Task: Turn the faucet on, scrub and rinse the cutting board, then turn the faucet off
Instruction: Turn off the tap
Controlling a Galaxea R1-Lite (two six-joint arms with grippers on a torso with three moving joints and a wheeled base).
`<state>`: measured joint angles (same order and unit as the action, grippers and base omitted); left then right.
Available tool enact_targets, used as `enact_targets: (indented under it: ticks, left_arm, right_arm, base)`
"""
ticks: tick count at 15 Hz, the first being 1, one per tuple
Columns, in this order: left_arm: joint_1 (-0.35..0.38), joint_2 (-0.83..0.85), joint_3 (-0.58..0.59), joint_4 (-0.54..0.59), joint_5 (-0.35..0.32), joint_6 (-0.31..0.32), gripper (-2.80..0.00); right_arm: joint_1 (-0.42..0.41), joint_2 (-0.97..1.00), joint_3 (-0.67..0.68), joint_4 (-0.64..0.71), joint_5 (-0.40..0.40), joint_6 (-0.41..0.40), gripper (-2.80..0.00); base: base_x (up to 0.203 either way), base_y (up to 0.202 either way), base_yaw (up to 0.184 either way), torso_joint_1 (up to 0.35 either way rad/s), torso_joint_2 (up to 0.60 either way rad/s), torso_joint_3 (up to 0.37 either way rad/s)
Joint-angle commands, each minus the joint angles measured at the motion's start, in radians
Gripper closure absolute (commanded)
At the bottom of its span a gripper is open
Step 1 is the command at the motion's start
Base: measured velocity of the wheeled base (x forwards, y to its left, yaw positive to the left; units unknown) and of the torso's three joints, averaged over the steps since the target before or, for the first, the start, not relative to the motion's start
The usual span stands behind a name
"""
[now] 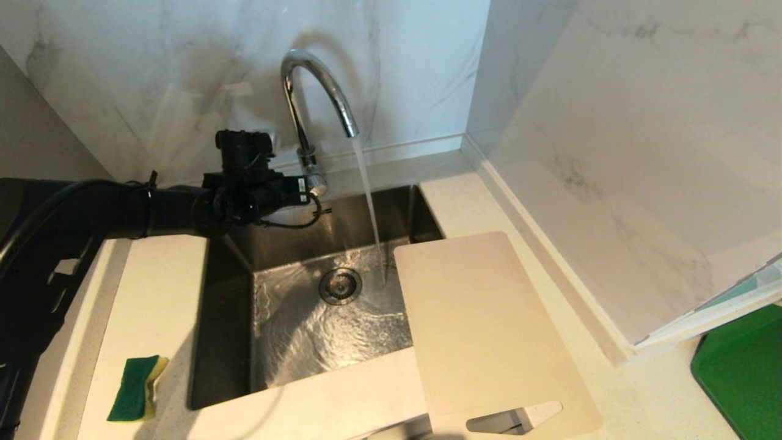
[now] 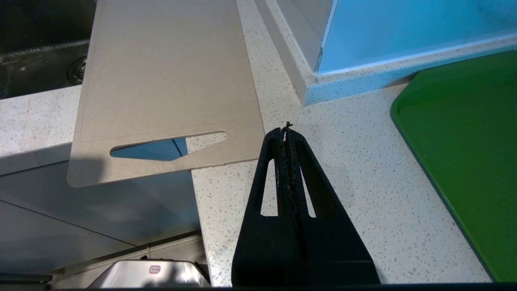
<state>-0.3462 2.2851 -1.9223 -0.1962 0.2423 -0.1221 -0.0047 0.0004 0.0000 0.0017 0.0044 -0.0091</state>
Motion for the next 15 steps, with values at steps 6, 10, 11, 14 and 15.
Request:
enact_targets:
  ticks: [6, 10, 11, 14, 15]
  left_arm:
    - [0.010, 0.019, -0.017, -0.020, 0.002, 0.016, 0.00]
    - [0.018, 0.032, -0.022, -0.048, 0.003, 0.028, 0.00]
    - [0.018, 0.035, -0.023, -0.069, 0.006, 0.045, 0.00]
    - [0.026, 0.048, -0.023, -0.097, 0.008, 0.068, 0.00]
    - [0.027, 0.050, -0.023, -0.097, 0.007, 0.068, 0.00]
  right_arm:
    - [0.000, 0.000, 0.000, 0.000, 0.000, 0.000, 0.00]
    - [0.000, 0.000, 0.000, 0.000, 0.000, 0.000, 0.00]
    - [0.000, 0.000, 0.000, 0.000, 0.000, 0.000, 0.00]
    - [0.000, 0.000, 0.000, 0.000, 0.000, 0.000, 0.00]
    - [0.000, 0.000, 0.000, 0.000, 0.000, 0.000, 0.00]
  base:
    - [0.000, 0.000, 0.000, 0.000, 0.00, 0.000]
    - [0.000, 0.000, 0.000, 0.000, 0.00, 0.000]
    - [0.000, 0.000, 0.000, 0.000, 0.00, 0.000]
    - [0.000, 0.000, 0.000, 0.000, 0.00, 0.000]
    - [0.000, 0.000, 0.000, 0.000, 0.00, 0.000]
